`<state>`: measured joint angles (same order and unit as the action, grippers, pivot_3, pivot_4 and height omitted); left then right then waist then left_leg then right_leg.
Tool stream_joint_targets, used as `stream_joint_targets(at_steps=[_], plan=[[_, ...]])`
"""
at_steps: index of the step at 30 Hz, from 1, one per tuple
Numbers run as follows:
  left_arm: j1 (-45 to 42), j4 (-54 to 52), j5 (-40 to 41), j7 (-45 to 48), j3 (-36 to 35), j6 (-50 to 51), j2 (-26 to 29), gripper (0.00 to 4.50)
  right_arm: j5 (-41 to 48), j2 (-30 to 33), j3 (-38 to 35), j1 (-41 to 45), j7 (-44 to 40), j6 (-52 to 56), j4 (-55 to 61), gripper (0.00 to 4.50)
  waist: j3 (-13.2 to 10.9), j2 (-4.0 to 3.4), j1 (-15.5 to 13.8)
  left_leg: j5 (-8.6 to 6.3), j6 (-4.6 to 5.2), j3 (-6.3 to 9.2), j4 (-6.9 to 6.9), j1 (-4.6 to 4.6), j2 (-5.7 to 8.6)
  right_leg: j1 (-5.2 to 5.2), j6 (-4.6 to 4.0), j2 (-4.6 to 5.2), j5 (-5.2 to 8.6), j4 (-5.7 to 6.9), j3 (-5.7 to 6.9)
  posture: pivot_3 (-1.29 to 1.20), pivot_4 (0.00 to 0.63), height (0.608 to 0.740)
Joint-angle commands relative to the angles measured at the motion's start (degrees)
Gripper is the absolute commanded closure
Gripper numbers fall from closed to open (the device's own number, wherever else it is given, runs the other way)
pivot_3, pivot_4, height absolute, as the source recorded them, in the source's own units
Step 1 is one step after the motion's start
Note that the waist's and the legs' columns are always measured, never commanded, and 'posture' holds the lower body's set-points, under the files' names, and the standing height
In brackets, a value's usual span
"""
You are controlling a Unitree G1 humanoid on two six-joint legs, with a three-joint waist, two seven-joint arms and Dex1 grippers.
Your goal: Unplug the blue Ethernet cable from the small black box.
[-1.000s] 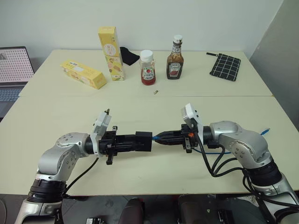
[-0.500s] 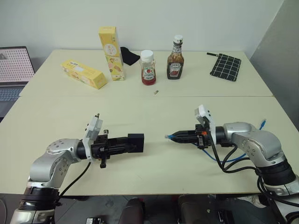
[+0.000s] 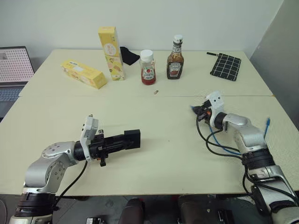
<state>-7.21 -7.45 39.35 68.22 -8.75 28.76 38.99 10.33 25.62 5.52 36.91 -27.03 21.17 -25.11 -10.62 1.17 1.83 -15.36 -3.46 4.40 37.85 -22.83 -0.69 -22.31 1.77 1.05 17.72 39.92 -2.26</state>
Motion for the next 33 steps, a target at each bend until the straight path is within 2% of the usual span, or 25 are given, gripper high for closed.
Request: stream_joint_targets(at_steps=[1, 5, 10, 13, 17, 21, 26, 33], plan=[[0.2, -2.9, 0.1, -4.5, -1.5, -0.6, -1.9, 3.72, -0.6, -0.7, -1.5, 0.6, -0.7, -2.1, 0.8, 3.44, 0.0, 0.0, 0.1, 0.0, 0.0, 0.01, 0.0, 0.0, 0.0, 0.0, 0.0, 0.01, 0.0, 0.0, -0.01, 0.0, 0.15, 0.74], [0.4, -3.4, -1.0, -9.3, -1.9, -0.4, -3.1, 3.72, -0.1, 0.3, -2.2, 0.0, -3.3, -1.3, 4.5, 2.45, 0.0, 0.0, 0.1, 0.0, 0.0, 0.05, 0.02, 0.04, -0.01, 0.0, 0.0, 0.0, 0.0, 0.06, -0.02, 0.0, 0.15, 0.74], [2.1, -5.0, -2.3, -16.8, -2.7, 1.3, -3.9, 3.72, 3.9, 4.3, -1.0, -3.2, -13.9, 0.8, 19.0, 1.18, 0.0, -0.02, 0.0, -0.01, 0.01, 0.14, 0.0, 0.03, -0.01, 0.0, 0.0, -0.01, 0.0, 0.03, -0.01, 0.0, 0.15, 0.74], [2.2, -3.8, -3.5, -21.4, -4.4, -2.7, -7.1, 3.72, 8.9, 5.6, 0.2, -5.6, -20.1, 4.7, 29.7, 1.12, 0.0, -0.02, 0.0, -0.01, 0.01, 0.17, 0.01, 0.02, -0.02, 0.02, 0.01, 0.03, 0.0, 0.01, 0.0, 0.0, 0.15, 0.74], [0.5, 2.4, -13.3, -29.4, -4.8, -14.9, -11.4, 3.72, 9.0, 3.5, 5.6, -6.0, -21.2, 7.4, 38.4, 1.12, 0.0, -0.02, 0.0, 0.0, 0.01, 0.21, 0.02, 0.08, -0.06, 0.06, 0.0, 0.05, 0.0, 0.04, 0.0, 0.0, 0.15, 0.74], [-2.3, 11.3, -22.1, -36.5, -5.2, -29.0, -14.2, 3.72, 6.1, 0.3, 10.4, -4.8, -19.6, 7.5, 38.8, 1.12, 0.0, 0.0, -0.1, 0.0, 0.0, 0.21, 0.03, 0.13, 0.01, 0.08, 0.0, 0.03, -0.01, 0.06, 0.04, 0.0, 0.15, 0.74], [-5.4, 21.5, -28.3, -46.2, -6.9, -42.1, -18.1, 3.72, 2.9, -2.9, 14.0, -2.7, -19.4, 6.0, 36.7, 1.12, 0.0, 0.02, -0.2, 0.0, 0.0, 0.19, 0.07, 0.06, 0.06, 0.05, 0.04, 0.07, -0.03, 0.03, 0.04, 0.0, 0.15, 0.74], [-7.1, 30.9, -29.9, -50.0, -7.0, -48.4, -19.2, 3.72, 2.2, -4.1, 15.2, -1.9, -21.2, 5.4, 36.2, 1.12, 0.0, 0.05, -0.2, 0.0, 0.0, 0.22, 0.07, 0.04, 0.08, 0.05, 0.07, 0.08, -0.05, 0.01, 0.09, 0.0, 0.15, 0.74]])
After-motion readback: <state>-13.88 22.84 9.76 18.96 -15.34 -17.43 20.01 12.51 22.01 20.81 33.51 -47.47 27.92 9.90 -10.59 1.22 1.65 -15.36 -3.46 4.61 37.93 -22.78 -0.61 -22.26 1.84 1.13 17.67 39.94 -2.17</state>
